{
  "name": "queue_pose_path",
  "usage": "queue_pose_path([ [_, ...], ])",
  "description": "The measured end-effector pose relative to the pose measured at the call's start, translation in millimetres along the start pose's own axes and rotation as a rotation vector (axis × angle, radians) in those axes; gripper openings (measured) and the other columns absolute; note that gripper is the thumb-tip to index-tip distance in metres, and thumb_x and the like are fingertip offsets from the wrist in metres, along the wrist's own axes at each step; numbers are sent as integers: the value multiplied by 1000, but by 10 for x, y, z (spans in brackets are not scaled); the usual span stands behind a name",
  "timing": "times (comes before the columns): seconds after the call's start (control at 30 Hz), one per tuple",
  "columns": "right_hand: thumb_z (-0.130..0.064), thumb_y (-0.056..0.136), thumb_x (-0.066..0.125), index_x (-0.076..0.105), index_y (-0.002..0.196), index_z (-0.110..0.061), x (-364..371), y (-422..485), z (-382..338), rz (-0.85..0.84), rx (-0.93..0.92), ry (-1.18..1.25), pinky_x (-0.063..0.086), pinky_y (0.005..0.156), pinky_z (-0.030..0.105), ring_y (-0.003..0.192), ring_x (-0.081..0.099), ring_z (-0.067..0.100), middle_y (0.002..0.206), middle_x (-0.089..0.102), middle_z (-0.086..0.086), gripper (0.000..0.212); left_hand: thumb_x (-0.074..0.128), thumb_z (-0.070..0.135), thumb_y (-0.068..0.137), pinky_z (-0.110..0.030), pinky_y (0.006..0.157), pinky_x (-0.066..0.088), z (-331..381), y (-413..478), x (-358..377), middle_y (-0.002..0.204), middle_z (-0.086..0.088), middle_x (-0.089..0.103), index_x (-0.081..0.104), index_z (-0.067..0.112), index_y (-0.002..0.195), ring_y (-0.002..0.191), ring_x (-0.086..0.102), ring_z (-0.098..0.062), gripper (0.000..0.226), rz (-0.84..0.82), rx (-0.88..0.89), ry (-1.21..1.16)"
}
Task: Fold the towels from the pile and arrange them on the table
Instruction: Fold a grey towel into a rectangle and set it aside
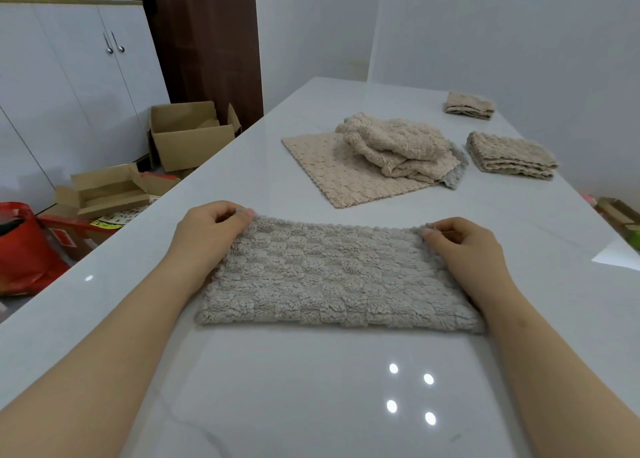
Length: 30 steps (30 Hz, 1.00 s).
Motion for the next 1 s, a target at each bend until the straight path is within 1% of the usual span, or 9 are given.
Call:
queue_pose_path([
  [0.1, -29, 81, 67, 65, 76, -20, -2, 1, -1, 55, -7, -7, 38, 64, 22, 72, 57, 4, 74, 65, -10, 10, 63, 35, 84, -26, 77, 39, -10, 4, -16, 80, 17, 65, 65, 31, 65, 81, 56, -2, 19, 45, 17, 2],
  [0.23, -22, 81, 68, 63, 76, -23, -24, 11, 6, 82, 9, 123, 44, 75, 27, 77, 60, 12, 79, 67, -1, 8, 69, 23, 81, -21, 72, 43, 4, 13, -33, 79, 11, 67, 67, 29, 67, 77, 58, -2, 16, 94, 10, -104],
  [0.37, -7, 85, 60, 63, 77, -22, -26, 3, -12, 78, 9, 273, 40, 53, 10, 55, 50, -1, 65, 61, -5, 17, 69, 19, 80, -20, 66, 43, 31, 28, -48, 74, 8, 64, 66, 26, 69, 70, 55, -5, 14, 129, -5, -188],
  [0.47, -3, 86, 53, 62, 74, -26, 2, -11, -26, 29, -5, 297, 34, 48, 21, 52, 40, 9, 62, 56, -3, 28, 65, 21, 84, -19, 52, 39, 20, 32, -64, 68, 7, 57, 63, 27, 71, 56, 48, -6, 14, 152, 27, -124],
  [0.53, -1, 85, 52, 63, 74, -27, 26, -17, -48, 9, -12, 305, 36, 47, 19, 53, 42, 12, 63, 58, -5, 29, 64, 25, 85, -21, 41, 36, 18, 30, -83, 68, 4, 56, 63, 28, 72, 45, 43, -6, 14, 167, 34, -79],
  [0.67, -1, 81, 54, 65, 70, -24, 41, -11, -67, 53, 6, 297, 42, 50, 10, 50, 51, -5, 53, 60, -18, 28, 66, 26, 83, -28, 64, 44, 43, 36, -120, 76, -1, 61, 63, 29, 71, 67, 52, -14, 13, 192, 38, -81],
  [0.83, -7, 79, 52, 63, 65, -24, 64, 5, -22, 105, 43, 259, 35, 52, 26, 53, 45, 12, 56, 54, -7, 25, 69, 34, 79, -36, 65, 48, 53, 46, -136, 79, -4, 65, 66, 24, 67, 70, 55, -21, 16, 153, -49, -186],
  [0.93, -10, 79, 51, 64, 65, -25, 53, 15, -7, 122, 63, 259, 37, 58, 27, 58, 48, 12, 61, 57, -8, 24, 70, 26, 79, -28, 67, 45, 40, 54, -153, 68, 9, 65, 68, 24, 69, 66, 54, -11, 11, 72, -64, -216],
  [1.0, -12, 80, 52, 65, 67, -26, 48, 16, -2, 128, 70, 242, 39, 63, 30, 59, 49, 14, 63, 59, -6, 23, 70, 19, 79, -26, 70, 45, 32, 54, -153, 73, 3, 64, 67, 24, 72, 72, 54, -13, 9, 61, -43, -206],
])
Point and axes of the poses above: each hand's wrist, its own y-axis towards the middle knuckle, its own x-axis out of the palm, z = x × y, the point moved 1 cm from there along y, towards the middle knuckle
